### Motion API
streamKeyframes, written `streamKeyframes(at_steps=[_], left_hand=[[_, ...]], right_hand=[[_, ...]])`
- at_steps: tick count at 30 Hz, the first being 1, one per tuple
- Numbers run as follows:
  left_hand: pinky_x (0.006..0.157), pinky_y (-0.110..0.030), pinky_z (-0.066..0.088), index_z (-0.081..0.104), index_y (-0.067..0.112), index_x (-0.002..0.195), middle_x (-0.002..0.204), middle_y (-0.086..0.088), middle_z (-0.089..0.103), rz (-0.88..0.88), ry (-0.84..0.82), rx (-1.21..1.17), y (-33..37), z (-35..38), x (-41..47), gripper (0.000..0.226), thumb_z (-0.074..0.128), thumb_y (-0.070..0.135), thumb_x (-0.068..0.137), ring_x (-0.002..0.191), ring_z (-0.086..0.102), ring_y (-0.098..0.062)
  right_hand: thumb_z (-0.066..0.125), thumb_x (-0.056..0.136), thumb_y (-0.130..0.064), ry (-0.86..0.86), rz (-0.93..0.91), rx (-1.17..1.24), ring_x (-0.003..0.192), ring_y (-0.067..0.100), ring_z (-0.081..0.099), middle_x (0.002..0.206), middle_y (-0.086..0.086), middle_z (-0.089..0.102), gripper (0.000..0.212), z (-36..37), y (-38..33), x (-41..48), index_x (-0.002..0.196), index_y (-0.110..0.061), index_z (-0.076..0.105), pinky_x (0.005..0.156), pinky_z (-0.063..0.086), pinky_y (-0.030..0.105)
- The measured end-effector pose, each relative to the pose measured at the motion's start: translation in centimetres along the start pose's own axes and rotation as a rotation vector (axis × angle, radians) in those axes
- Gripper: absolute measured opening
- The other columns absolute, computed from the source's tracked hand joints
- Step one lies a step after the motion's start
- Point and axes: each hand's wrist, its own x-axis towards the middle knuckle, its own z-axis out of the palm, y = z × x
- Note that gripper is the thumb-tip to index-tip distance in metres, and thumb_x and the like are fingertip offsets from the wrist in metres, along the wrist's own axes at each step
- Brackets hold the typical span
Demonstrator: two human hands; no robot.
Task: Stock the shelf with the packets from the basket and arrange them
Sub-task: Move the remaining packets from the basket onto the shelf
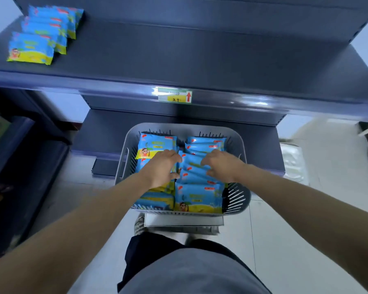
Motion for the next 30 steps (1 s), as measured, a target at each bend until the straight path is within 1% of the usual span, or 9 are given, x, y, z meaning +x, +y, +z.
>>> streamKeyframes(at_steps=[3,9,13,17,20,22,24,27,30], left_hand=[[0.093,-0.032,0.039,0.055,0.014,0.119,0.115,-0.006,0.054,-0.031,-0.118,-0.081,0.6,1.8,-0.3,0.047,0.072,0.033,0.080,0.109,0.047,-0.024],[0.088,-0.034,0.044,0.060,0.011,0.111,0.110,-0.005,0.054,-0.071,-0.244,-0.111,1.6,3.6,-0.2,0.044,0.074,0.034,0.076,0.102,0.050,-0.023],[0.082,-0.031,0.043,0.062,0.010,0.104,0.103,-0.003,0.053,-0.070,-0.252,-0.113,2.0,3.9,-0.1,0.045,0.079,0.035,0.070,0.097,0.047,-0.021],[0.069,-0.026,0.033,0.063,0.008,0.094,0.090,0.003,0.046,-0.064,-0.217,-0.154,2.2,3.2,-0.5,0.036,0.080,0.028,0.070,0.085,0.043,-0.016],[0.067,-0.026,0.032,0.061,0.010,0.092,0.086,0.004,0.049,-0.118,-0.199,-0.212,1.9,1.9,-1.4,0.026,0.078,0.019,0.074,0.081,0.045,-0.017],[0.064,-0.027,0.033,0.055,0.016,0.086,0.079,0.005,0.049,-0.149,-0.207,-0.223,1.6,0.7,-2.1,0.023,0.075,0.015,0.076,0.076,0.046,-0.018],[0.064,-0.028,0.036,0.053,0.019,0.084,0.080,0.001,0.053,-0.161,-0.199,-0.225,1.3,-0.4,-2.8,0.023,0.074,0.012,0.076,0.074,0.049,-0.019],[0.064,-0.030,0.037,0.059,0.012,0.092,0.083,-0.004,0.057,-0.178,-0.143,-0.200,0.8,-2.0,-3.7,0.019,0.071,0.011,0.077,0.072,0.049,-0.020],[0.069,-0.025,0.036,0.061,0.011,0.098,0.085,-0.002,0.058,-0.190,-0.079,-0.192,0.3,-3.5,-4.3,0.023,0.072,0.014,0.078,0.071,0.049,-0.019]], right_hand=[[0.052,0.092,-0.025,-0.107,0.018,0.105,0.119,0.031,0.045,0.127,0.010,0.052,0.038,1.7,0.0,0.4,0.130,-0.017,0.053,0.095,0.043,0.041],[0.054,0.092,-0.025,-0.133,0.017,0.180,0.117,0.029,0.047,0.125,0.009,0.050,0.030,2.1,0.2,1.3,0.120,-0.019,0.062,0.095,0.043,0.037],[0.056,0.091,-0.025,-0.173,0.022,0.212,0.108,0.029,0.053,0.111,0.009,0.055,0.025,2.0,0.1,1.5,0.110,-0.013,0.068,0.093,0.046,0.040],[0.058,0.088,-0.023,-0.204,0.036,0.250,0.099,0.032,0.058,0.111,0.020,0.059,0.023,2.1,0.2,1.9,0.099,-0.006,0.069,0.089,0.049,0.042],[0.061,0.087,-0.029,-0.244,0.047,0.263,0.100,0.036,0.059,0.109,0.023,0.060,0.031,2.0,0.2,2.4,0.098,-0.001,0.068,0.087,0.050,0.042],[0.064,0.085,-0.038,-0.264,0.037,0.182,0.083,0.034,0.061,0.085,0.018,0.062,0.039,1.9,-0.4,2.6,0.080,0.000,0.066,0.071,0.049,0.036],[0.066,0.080,-0.045,-0.255,0.029,0.069,0.066,0.026,0.053,0.059,0.006,0.049,0.047,2.1,-1.2,2.9,0.054,-0.008,0.055,0.055,0.039,0.028],[0.069,0.078,-0.035,-0.274,0.029,0.024,0.058,0.022,0.044,0.053,0.001,0.040,0.047,1.8,-1.8,3.6,0.046,-0.013,0.044,0.052,0.034,0.025],[0.065,0.084,-0.025,-0.329,0.038,0.001,0.053,0.018,0.040,0.053,0.002,0.041,0.042,-0.1,-1.8,3.8,0.050,-0.010,0.046,0.054,0.037,0.026]])
